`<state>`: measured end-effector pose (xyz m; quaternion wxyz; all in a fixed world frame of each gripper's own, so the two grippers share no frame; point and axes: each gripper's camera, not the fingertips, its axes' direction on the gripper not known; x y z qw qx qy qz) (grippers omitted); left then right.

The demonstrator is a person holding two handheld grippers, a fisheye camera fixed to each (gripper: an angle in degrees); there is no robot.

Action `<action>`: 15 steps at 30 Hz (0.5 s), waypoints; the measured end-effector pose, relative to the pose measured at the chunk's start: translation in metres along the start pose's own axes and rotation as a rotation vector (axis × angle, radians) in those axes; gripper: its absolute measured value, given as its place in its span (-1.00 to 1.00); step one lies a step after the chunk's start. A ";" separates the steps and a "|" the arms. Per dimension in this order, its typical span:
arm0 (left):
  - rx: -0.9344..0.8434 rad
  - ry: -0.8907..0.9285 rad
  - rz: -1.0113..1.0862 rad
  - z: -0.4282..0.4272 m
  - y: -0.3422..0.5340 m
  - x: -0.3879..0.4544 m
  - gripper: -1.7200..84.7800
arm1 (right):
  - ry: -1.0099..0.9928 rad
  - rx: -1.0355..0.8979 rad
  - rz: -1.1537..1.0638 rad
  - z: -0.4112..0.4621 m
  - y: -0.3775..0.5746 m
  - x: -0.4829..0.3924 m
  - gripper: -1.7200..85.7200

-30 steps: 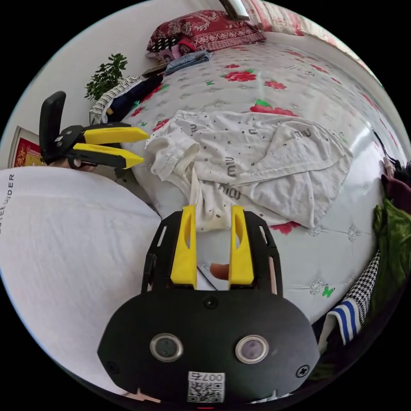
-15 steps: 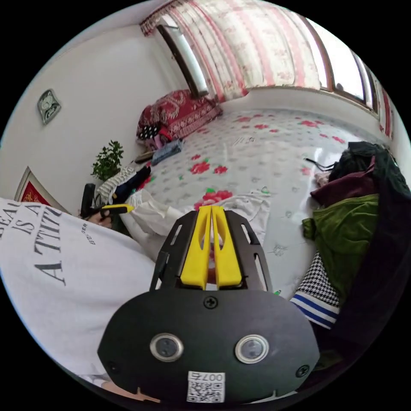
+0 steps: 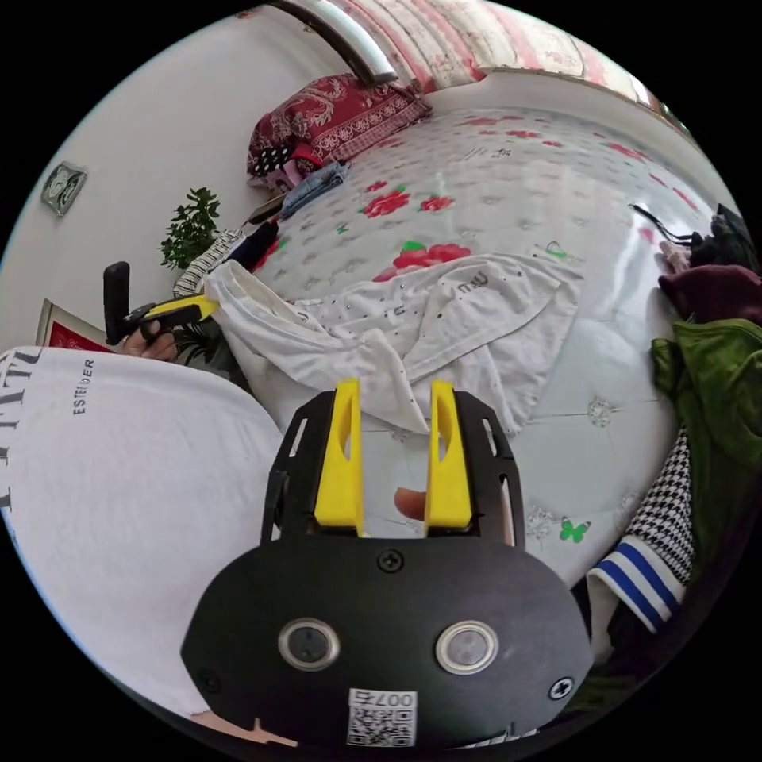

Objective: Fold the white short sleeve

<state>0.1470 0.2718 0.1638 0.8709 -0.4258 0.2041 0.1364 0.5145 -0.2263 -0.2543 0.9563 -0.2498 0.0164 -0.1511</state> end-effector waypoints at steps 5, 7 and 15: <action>0.017 -0.002 -0.055 -0.004 0.009 -0.010 -0.98 | 0.036 -0.185 -0.047 0.046 -0.017 -0.003 -0.85; 0.003 -0.021 -0.063 -0.002 0.010 -0.013 -0.98 | 0.082 -0.220 -0.038 0.044 -0.022 -0.004 -0.90; 0.022 -0.086 0.027 -0.039 -0.026 -0.033 -0.98 | 0.272 0.187 -0.205 -0.166 -0.069 -0.055 -0.96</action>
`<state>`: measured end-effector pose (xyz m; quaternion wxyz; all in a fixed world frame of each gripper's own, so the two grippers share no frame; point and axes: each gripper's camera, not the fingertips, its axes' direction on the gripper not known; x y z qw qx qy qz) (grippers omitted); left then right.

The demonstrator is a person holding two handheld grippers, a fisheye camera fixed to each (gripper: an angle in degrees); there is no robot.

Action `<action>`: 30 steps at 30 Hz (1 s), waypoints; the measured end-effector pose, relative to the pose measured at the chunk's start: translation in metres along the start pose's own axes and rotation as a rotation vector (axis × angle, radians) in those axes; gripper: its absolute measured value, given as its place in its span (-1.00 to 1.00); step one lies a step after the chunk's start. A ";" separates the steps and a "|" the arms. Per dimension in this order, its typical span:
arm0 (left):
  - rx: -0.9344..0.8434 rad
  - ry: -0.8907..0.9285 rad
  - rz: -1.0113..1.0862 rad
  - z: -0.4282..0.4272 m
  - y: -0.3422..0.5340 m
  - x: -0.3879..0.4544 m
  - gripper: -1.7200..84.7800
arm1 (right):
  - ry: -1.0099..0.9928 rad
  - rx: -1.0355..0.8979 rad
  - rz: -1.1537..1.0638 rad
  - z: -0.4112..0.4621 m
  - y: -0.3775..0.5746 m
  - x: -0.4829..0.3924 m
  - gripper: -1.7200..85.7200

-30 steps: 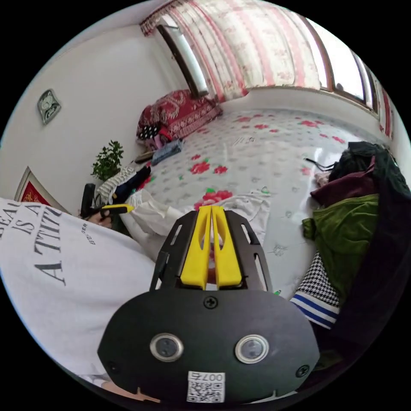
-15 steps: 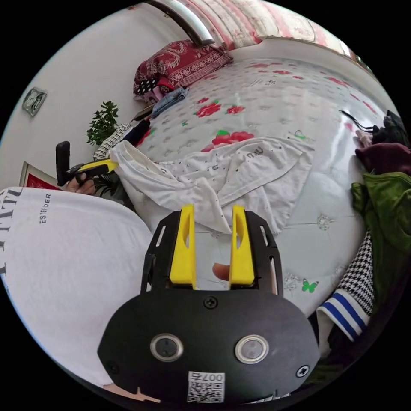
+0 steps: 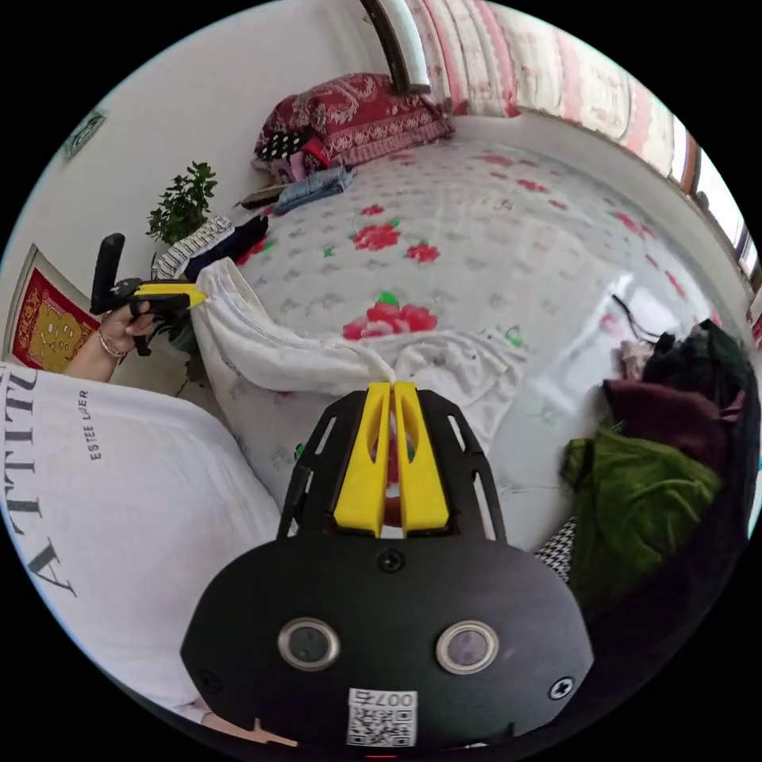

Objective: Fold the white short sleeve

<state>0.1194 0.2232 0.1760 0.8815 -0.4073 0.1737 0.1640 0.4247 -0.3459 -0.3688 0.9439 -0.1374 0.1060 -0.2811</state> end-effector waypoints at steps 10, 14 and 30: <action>0.496 0.070 0.180 -0.154 -0.037 0.034 -0.98 | 0.383 0.594 -0.020 -0.267 0.016 -0.058 -0.97; 0.369 -0.040 0.189 -0.143 -0.001 0.047 -0.98 | 0.291 0.566 -0.014 -0.258 0.081 -0.074 -0.97; 0.504 -0.034 0.157 -0.213 0.068 0.050 -0.98 | 0.164 0.542 -0.089 -0.301 0.103 -0.115 -0.97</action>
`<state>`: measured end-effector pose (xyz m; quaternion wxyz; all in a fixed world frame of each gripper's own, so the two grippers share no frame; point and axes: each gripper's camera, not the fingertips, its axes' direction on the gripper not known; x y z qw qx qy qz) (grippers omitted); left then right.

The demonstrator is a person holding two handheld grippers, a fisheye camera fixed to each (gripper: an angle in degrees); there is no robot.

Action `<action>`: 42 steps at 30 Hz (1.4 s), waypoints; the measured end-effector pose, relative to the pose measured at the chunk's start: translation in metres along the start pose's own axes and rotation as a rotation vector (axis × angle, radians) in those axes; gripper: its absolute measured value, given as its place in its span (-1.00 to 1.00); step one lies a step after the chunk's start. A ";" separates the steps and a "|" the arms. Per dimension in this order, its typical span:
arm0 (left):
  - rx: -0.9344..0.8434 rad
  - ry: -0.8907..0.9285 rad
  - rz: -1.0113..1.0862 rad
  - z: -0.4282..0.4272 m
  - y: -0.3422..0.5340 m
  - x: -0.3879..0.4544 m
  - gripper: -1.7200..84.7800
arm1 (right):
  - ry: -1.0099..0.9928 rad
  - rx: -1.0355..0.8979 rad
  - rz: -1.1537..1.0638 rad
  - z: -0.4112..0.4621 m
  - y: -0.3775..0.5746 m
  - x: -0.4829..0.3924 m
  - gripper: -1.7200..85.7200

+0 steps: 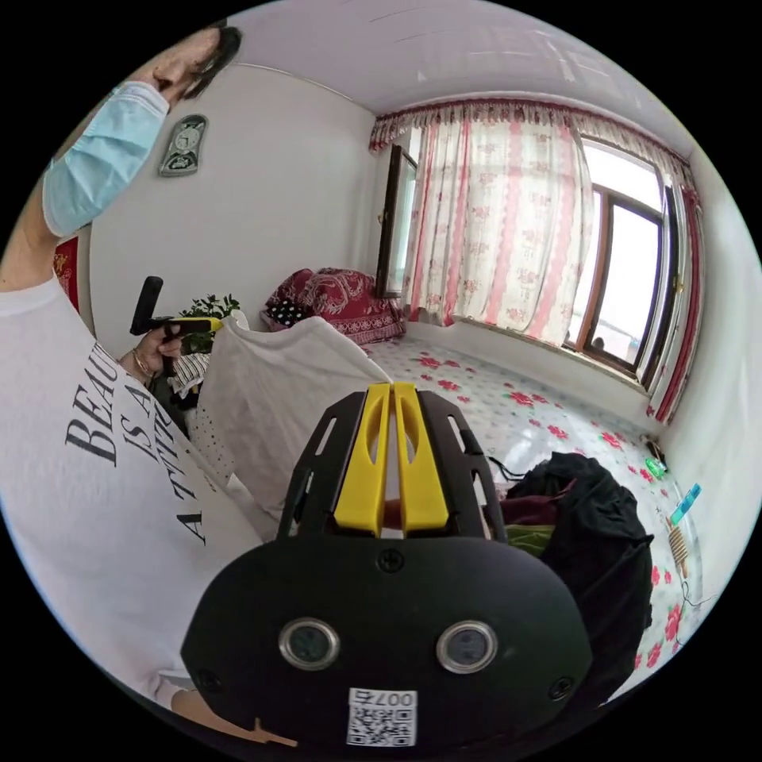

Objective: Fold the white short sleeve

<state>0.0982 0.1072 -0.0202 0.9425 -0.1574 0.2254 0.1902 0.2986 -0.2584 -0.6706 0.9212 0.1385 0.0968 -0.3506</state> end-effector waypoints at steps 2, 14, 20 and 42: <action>-0.088 0.014 -0.104 0.034 0.017 -0.028 -0.98 | -0.053 -0.103 0.041 0.035 0.003 0.013 -0.97; 0.103 -0.027 -0.106 0.051 -0.134 -0.088 -0.98 | 0.140 0.034 -0.078 0.102 -0.148 0.075 -0.97; 0.298 -0.040 0.070 -0.016 -0.119 -0.033 -0.98 | 0.115 0.299 -0.093 0.032 -0.125 0.061 -0.97; -0.519 0.064 -0.289 0.141 0.121 -0.036 -0.98 | -0.245 -0.710 0.182 0.222 0.189 0.027 -0.97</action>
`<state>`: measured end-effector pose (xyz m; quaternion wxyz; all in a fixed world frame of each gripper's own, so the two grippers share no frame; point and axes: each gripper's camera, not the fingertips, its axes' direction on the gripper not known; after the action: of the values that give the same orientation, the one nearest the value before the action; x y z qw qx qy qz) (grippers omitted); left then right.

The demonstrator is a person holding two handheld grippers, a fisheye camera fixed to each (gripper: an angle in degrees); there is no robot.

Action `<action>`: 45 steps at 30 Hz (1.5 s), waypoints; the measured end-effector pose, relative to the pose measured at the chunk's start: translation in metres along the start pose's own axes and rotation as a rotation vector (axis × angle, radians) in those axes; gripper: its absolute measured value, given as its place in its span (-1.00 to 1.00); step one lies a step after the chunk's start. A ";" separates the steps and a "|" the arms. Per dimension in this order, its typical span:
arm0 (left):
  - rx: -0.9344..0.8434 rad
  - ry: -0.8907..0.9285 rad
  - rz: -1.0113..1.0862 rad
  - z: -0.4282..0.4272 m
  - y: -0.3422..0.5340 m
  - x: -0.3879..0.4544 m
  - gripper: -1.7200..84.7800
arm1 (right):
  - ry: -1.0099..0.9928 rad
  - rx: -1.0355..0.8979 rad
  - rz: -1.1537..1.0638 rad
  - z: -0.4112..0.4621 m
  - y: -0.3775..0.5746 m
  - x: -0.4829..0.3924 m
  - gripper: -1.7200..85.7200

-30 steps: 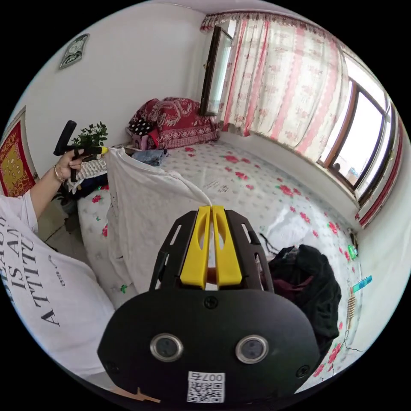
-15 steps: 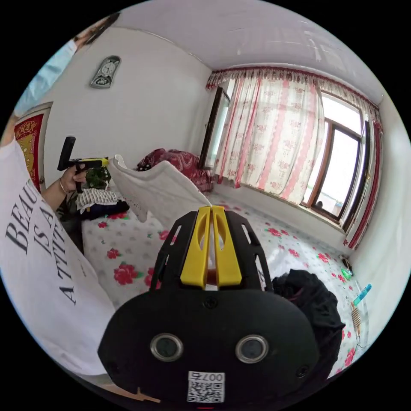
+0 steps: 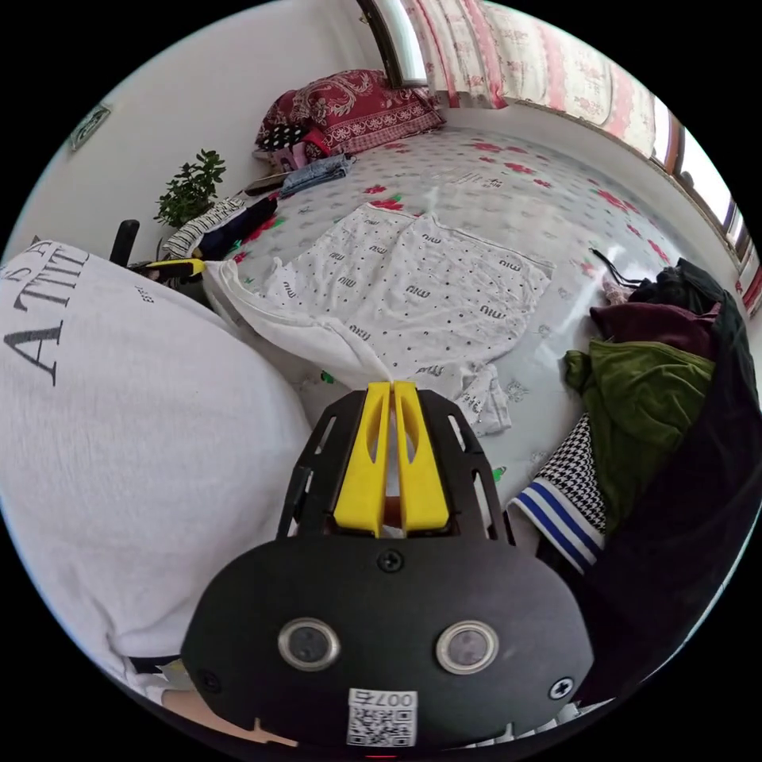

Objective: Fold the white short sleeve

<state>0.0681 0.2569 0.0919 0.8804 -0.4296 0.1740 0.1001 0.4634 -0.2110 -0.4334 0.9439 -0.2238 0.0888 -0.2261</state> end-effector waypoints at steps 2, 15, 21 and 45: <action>0.010 -0.037 0.043 0.006 -0.028 -0.003 -0.98 | -0.008 0.016 0.009 0.002 -0.010 0.015 -0.97; 0.195 0.097 -0.332 0.066 -0.193 -0.104 -0.73 | -0.023 0.205 0.361 0.045 -0.126 0.170 -0.89; -0.046 -0.129 -0.237 0.107 -0.123 -0.085 -0.72 | 0.031 -0.001 0.414 0.117 -0.023 0.184 -0.82; -0.308 -0.298 -0.155 0.105 -0.132 -0.108 -0.97 | 0.206 -0.229 0.539 0.134 0.077 0.220 -0.93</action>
<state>0.0353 0.2565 0.2897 0.8254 -0.5516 -0.0087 0.1200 0.7231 -0.2007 -0.3652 0.9246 -0.2729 0.2648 0.0222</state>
